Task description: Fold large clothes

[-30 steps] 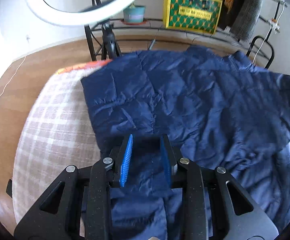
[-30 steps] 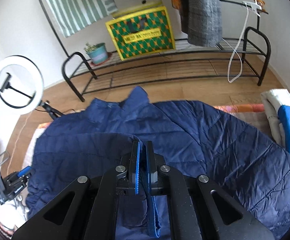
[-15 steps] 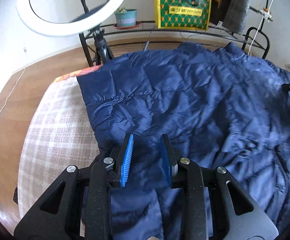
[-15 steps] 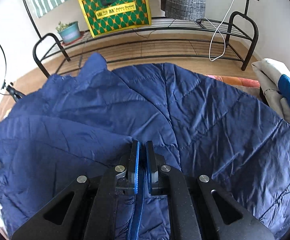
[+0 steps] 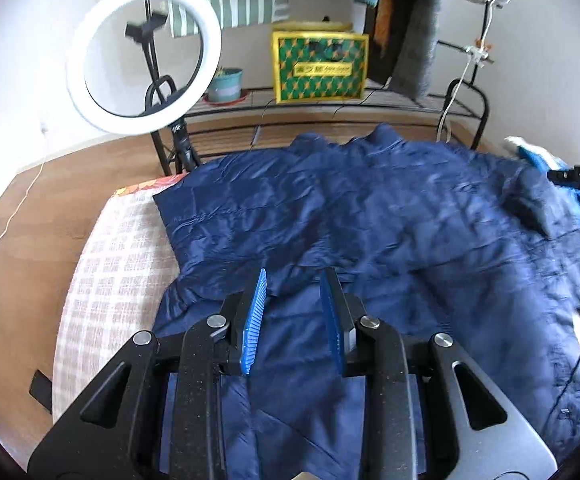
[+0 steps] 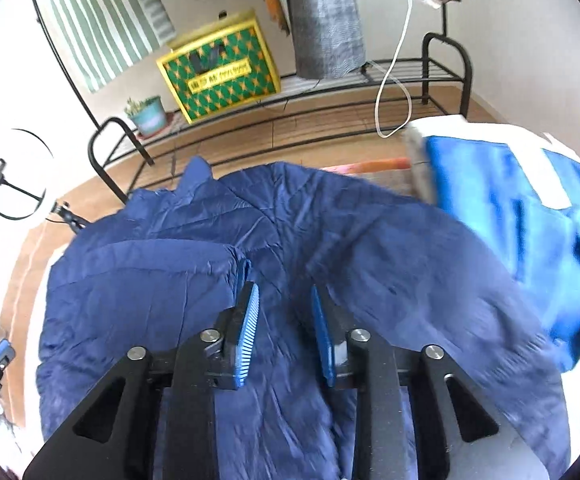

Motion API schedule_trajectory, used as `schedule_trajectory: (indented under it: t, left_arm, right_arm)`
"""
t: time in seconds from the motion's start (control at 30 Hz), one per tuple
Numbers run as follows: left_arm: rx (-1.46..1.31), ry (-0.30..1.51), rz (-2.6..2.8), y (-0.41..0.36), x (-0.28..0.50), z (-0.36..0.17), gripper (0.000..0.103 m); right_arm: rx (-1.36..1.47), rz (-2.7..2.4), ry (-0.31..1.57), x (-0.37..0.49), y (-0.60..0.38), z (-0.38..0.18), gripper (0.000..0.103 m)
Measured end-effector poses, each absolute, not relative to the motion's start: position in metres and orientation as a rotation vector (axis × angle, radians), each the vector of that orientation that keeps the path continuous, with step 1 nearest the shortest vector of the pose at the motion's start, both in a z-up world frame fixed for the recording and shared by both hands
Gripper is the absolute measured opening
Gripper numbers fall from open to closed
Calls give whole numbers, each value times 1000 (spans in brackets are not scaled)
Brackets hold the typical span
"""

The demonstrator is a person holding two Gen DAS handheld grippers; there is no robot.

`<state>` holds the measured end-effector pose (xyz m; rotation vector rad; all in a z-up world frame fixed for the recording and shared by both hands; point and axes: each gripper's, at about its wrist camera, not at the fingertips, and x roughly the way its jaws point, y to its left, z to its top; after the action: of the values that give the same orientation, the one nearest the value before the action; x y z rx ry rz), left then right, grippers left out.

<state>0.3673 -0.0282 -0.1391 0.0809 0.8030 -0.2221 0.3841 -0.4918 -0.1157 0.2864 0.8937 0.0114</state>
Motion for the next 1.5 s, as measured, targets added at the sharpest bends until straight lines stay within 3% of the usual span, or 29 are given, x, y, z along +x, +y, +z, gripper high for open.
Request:
schedule_trajectory:
  t: [0.1, 0.43, 0.53, 0.77, 1.23, 1.5]
  left_arm:
    - [67, 778, -249, -40, 342, -119, 45]
    - [109, 733, -370, -103, 259, -95, 46]
    - [124, 732, -403, -122, 242, -97, 46]
    - [134, 789, -448, -150, 229, -121, 46]
    - [183, 835, -364, -140, 235, -147, 47]
    - [164, 814, -383, -128, 235, -141, 47]
  right_arm:
    - [282, 3, 861, 347, -511, -97, 32]
    - [290, -88, 835, 210, -601, -77, 36]
    - [334, -140, 850, 167, -634, -88, 45]
    - [524, -280, 930, 94, -699, -142, 45]
    - [889, -337, 1011, 67, -728, -239, 46]
    - [802, -371, 1039, 79, -714, -241, 45]
